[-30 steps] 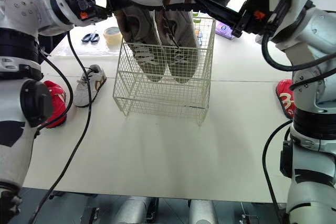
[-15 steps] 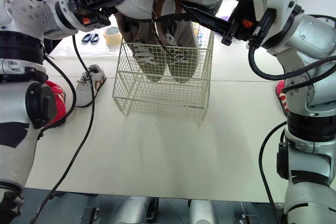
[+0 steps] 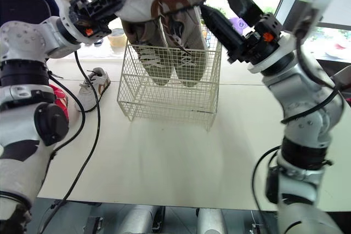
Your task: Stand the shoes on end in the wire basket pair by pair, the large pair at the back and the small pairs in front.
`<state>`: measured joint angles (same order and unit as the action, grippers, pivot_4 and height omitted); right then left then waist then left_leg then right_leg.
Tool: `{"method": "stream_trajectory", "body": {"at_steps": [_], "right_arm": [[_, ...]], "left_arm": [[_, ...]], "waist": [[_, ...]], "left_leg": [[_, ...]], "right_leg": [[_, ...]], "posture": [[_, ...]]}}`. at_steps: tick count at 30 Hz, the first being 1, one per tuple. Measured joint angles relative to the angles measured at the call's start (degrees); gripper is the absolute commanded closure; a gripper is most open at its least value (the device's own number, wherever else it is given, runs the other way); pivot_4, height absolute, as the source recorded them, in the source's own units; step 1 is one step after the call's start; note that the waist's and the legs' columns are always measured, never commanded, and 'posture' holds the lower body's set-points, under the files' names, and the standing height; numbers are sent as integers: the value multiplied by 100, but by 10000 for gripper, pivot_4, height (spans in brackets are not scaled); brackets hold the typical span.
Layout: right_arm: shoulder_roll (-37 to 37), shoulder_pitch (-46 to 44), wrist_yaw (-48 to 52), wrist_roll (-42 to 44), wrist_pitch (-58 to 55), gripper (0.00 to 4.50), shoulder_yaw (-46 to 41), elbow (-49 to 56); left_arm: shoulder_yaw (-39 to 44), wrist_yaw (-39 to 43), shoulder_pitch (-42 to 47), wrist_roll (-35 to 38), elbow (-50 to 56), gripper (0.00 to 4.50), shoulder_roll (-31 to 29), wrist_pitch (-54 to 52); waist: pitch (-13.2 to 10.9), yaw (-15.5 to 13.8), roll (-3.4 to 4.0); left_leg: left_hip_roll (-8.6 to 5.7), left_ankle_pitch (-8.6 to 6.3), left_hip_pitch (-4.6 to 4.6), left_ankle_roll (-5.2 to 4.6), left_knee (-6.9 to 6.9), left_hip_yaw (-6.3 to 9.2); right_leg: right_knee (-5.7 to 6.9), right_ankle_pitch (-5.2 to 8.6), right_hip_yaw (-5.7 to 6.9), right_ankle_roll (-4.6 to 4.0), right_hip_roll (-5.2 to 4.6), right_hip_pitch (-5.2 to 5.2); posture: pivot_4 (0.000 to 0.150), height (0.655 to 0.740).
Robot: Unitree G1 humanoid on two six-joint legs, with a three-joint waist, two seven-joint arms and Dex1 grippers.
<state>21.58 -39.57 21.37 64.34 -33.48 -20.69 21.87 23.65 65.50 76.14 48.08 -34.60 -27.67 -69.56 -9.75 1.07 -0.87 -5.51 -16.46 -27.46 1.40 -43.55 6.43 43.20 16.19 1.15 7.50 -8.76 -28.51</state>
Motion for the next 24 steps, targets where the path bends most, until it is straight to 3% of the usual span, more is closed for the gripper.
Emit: {"method": "stream_trajectory", "body": {"at_steps": [4,9,15,24], "right_arm": [[-1539,389,-1243,1489,234,373,239,315],[-2406,39,-1755,1445,486,373,1054,406],[-2033,-599,-1448,775,545,373,1426,152],[-1924,-1025,-1232,19,904,373,1350,-306]], "left_arm": [[773,-1114,-370,643,1158,42257,714,311],[1256,-2307,-781,1577,2205,42257,1261,385],[1230,-3083,-1145,2276,2603,42257,1452,430],[884,-3535,-1501,2702,2726,42257,1556,739]], "waist": [[2,3,1],[2,90,1],[3,136,1],[3,142,1]], "left_leg": [[2,10,5,18,-4,4],[0,-5,8,-10,-7,1],[-9,-9,12,-18,-23,2],[-9,-9,9,-18,-24,2]], "right_leg": [[6,-2,-5,-3,5,2],[26,-6,-11,-7,17,-7],[33,-6,1,-7,21,3],[37,-6,0,-8,20,-2]], "posture": [[1500,6595],[1500,6595],[1500,6595],[1500,6595]]}}
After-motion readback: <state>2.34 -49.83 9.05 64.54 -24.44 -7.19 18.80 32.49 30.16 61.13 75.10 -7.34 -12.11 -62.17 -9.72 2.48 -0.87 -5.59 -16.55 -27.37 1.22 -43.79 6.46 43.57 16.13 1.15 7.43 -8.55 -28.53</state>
